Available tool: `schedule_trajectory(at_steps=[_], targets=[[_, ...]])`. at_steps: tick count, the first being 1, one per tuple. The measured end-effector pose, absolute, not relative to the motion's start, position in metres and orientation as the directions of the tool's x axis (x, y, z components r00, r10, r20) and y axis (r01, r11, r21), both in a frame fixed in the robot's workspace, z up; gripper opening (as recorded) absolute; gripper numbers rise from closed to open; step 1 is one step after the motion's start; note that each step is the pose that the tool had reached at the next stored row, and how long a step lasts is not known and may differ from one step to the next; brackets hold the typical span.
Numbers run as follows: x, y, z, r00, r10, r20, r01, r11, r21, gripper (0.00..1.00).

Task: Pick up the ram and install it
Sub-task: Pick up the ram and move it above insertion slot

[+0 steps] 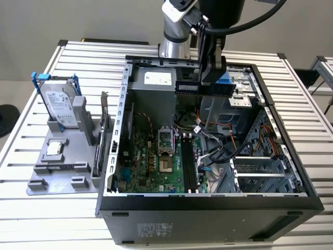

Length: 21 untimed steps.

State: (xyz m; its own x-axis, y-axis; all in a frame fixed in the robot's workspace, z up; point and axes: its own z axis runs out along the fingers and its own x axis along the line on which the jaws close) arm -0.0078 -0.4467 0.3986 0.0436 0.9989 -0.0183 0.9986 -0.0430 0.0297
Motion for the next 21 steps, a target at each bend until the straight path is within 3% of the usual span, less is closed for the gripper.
schedule_trajectory(at_steps=[21], targets=[[-0.008, -0.410, 0.399, 0.044, 0.999, -0.018, 0.999, -0.043, 0.031, 0.00]])
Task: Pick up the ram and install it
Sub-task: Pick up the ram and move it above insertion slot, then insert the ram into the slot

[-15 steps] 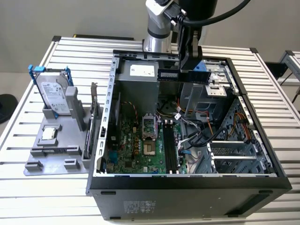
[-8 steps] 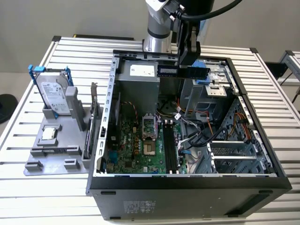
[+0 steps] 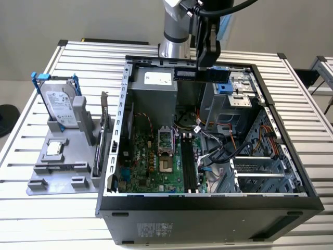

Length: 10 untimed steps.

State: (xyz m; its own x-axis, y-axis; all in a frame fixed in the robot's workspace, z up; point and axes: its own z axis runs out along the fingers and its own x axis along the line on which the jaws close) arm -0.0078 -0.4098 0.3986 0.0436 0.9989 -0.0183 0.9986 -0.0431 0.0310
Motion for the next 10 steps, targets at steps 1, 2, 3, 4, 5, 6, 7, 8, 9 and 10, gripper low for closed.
schedule_trajectory(at_steps=[1, 2, 3, 4, 5, 6, 7, 8, 9, 10], targets=[[-0.008, -0.408, 0.399, 0.044, 0.999, -0.018, 0.999, -0.043, 0.031, 0.00], [-0.008, -0.406, 0.399, 0.044, 0.999, -0.018, 0.999, -0.043, 0.031, 0.00], [-0.008, -0.404, 0.399, 0.044, 0.999, -0.018, 0.999, -0.043, 0.031, 0.00], [-0.008, -0.402, 0.399, 0.044, 0.999, -0.018, 0.999, -0.043, 0.031, 0.00], [-0.008, -0.400, 0.399, 0.044, 0.999, -0.018, 0.999, -0.043, 0.031, 0.00], [-0.008, -0.398, 0.399, 0.044, 0.999, -0.018, 0.999, -0.043, 0.031, 0.00], [-0.008, -0.396, 0.399, 0.044, 0.999, -0.018, 0.999, -0.043, 0.031, 0.00], [-0.008, -0.394, 0.399, 0.044, 0.999, -0.018, 0.999, -0.043, 0.031, 0.00], [-0.008, -0.392, 0.399, 0.044, 0.999, -0.018, 0.999, -0.043, 0.031, 0.00], [-0.008, -0.390, 0.399, 0.044, 0.999, -0.018, 0.999, -0.043, 0.031, 0.00]])
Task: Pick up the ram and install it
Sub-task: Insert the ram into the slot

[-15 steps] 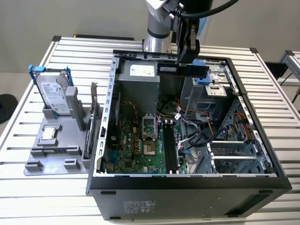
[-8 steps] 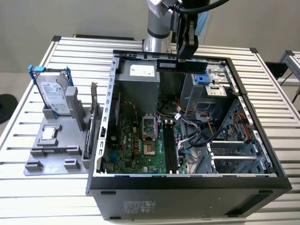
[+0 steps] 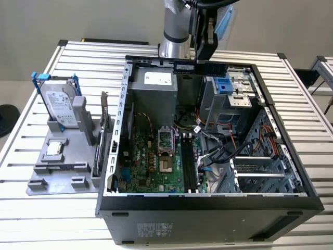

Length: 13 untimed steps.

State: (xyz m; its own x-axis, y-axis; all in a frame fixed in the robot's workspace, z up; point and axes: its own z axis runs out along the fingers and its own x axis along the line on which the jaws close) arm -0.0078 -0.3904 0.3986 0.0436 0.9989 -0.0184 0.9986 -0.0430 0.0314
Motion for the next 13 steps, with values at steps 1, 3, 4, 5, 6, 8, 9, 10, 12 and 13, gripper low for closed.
schedule_trajectory(at_steps=[1, 3, 4, 5, 6, 8, 9, 10, 12, 13], targets=[[-0.008, -0.388, 0.399, 0.044, 0.999, -0.018, 0.999, -0.043, 0.031, 0.00], [-0.008, -0.384, 0.398, 0.044, 0.999, -0.018, 0.999, -0.043, 0.032, 0.00], [-0.008, -0.383, 0.399, 0.044, 0.999, -0.018, 0.999, -0.043, 0.032, 0.00], [-0.008, -0.381, 0.398, 0.044, 0.999, -0.018, 0.999, -0.043, 0.032, 0.00], [-0.008, -0.379, 0.398, 0.044, 0.999, -0.018, 0.999, -0.043, 0.032, 0.00], [-0.008, -0.375, 0.398, 0.044, 0.999, -0.018, 0.999, -0.043, 0.032, 0.00], [-0.008, -0.373, 0.398, 0.044, 0.999, -0.018, 0.999, -0.043, 0.032, 0.00], [-0.008, -0.371, 0.398, 0.044, 0.999, -0.018, 0.999, -0.043, 0.032, 0.00], [-0.008, -0.368, 0.398, 0.044, 0.999, -0.018, 0.999, -0.043, 0.032, 0.00], [-0.008, -0.367, 0.398, 0.044, 0.999, -0.018, 0.999, -0.043, 0.032, 0.00]])
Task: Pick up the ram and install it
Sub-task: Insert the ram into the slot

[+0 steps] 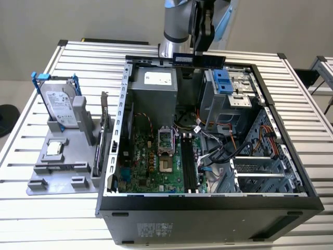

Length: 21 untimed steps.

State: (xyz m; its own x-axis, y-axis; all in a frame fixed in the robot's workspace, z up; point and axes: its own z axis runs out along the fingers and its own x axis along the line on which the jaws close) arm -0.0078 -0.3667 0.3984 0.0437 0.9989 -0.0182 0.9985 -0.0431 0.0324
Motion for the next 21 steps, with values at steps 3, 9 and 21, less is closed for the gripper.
schedule_trajectory(at_steps=[3, 9, 21], targets=[[-0.0078, -0.3666, 0.3985, 0.044, 0.999, -0.018, 0.999, -0.043, 0.032, 0.00], [-0.0078, -0.3665, 0.3985, 0.048, 0.999, -0.018, 0.998, -0.047, 0.032, 0.00], [-0.0078, -0.3665, 0.3985, 0.239, 0.971, -0.018, 0.971, -0.238, 0.032, 0.00]])
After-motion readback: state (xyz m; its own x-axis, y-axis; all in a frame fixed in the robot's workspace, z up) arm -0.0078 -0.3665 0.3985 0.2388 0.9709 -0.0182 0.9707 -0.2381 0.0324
